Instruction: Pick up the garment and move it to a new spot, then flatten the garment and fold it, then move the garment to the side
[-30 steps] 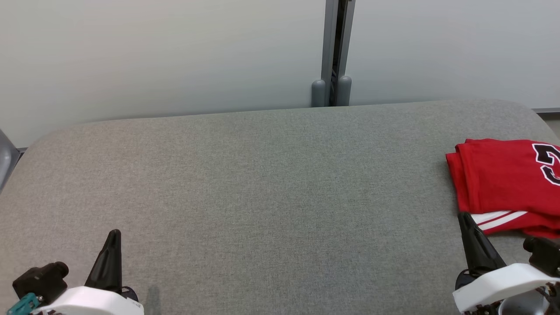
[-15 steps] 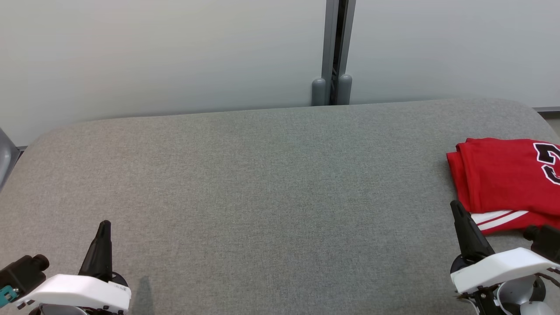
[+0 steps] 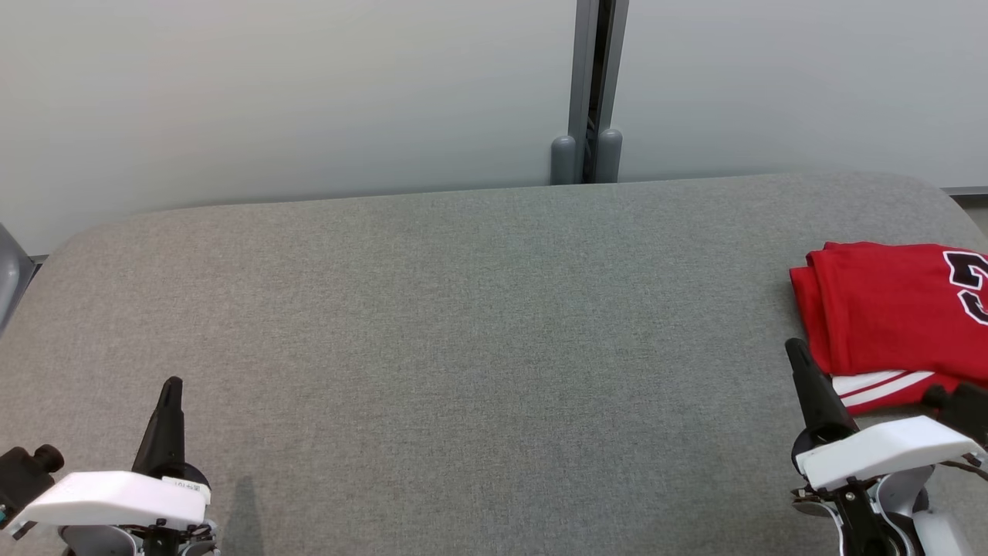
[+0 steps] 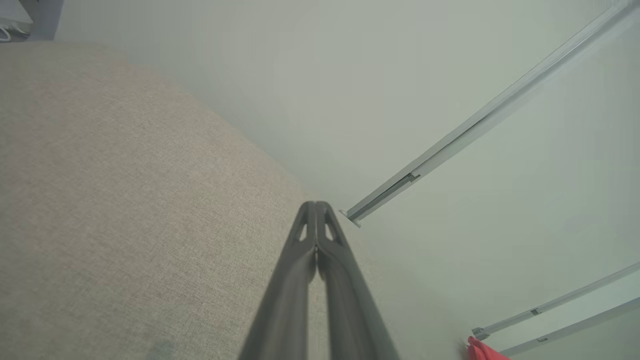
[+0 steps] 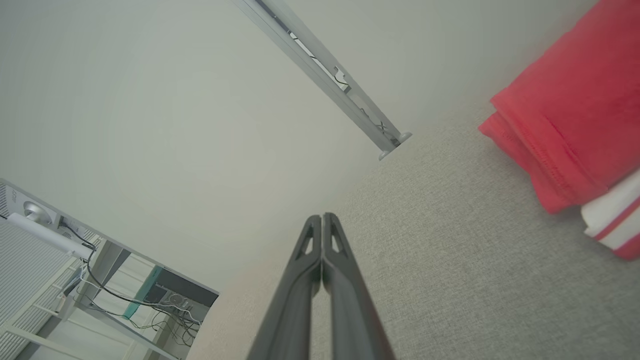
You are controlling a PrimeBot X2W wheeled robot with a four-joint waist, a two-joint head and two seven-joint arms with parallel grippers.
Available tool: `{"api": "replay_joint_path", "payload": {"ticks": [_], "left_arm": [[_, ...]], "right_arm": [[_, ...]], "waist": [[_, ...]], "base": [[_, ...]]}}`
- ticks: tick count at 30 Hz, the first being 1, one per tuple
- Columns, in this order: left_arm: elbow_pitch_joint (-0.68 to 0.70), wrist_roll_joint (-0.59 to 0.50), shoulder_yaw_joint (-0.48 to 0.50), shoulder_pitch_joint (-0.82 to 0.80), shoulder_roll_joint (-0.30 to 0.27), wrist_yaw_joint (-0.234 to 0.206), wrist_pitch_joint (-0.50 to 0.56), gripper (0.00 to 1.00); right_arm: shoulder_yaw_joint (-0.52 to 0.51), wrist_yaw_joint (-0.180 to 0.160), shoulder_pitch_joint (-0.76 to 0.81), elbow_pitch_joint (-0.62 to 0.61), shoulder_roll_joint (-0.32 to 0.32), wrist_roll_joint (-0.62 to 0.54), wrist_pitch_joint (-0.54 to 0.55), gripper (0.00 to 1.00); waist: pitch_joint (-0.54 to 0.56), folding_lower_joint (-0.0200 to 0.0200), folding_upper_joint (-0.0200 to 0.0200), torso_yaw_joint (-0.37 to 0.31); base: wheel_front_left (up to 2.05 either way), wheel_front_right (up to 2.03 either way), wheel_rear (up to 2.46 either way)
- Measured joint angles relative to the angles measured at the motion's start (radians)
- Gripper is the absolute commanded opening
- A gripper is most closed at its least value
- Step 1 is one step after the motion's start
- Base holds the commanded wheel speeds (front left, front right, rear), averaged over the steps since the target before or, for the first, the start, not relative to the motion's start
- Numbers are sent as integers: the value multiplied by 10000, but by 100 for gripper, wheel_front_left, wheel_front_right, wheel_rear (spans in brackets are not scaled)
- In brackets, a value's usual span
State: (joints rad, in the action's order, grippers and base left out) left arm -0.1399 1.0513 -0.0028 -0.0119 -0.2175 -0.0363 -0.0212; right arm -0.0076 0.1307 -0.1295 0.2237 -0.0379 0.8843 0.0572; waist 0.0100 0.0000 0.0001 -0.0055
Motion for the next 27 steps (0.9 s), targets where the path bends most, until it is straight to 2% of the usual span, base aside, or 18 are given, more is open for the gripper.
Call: {"api": "replay_joint_path", "payload": {"ticks": [27], "left_arm": [[-721, 2125, 1055, -612, 606, 631, 552, 0]], "right_arm": [[244, -2, -1004, 1175, -31, 3018, 54, 0]], "waist": [[-77, 0, 0, 24]], "base": [[0, 0, 0]]}}
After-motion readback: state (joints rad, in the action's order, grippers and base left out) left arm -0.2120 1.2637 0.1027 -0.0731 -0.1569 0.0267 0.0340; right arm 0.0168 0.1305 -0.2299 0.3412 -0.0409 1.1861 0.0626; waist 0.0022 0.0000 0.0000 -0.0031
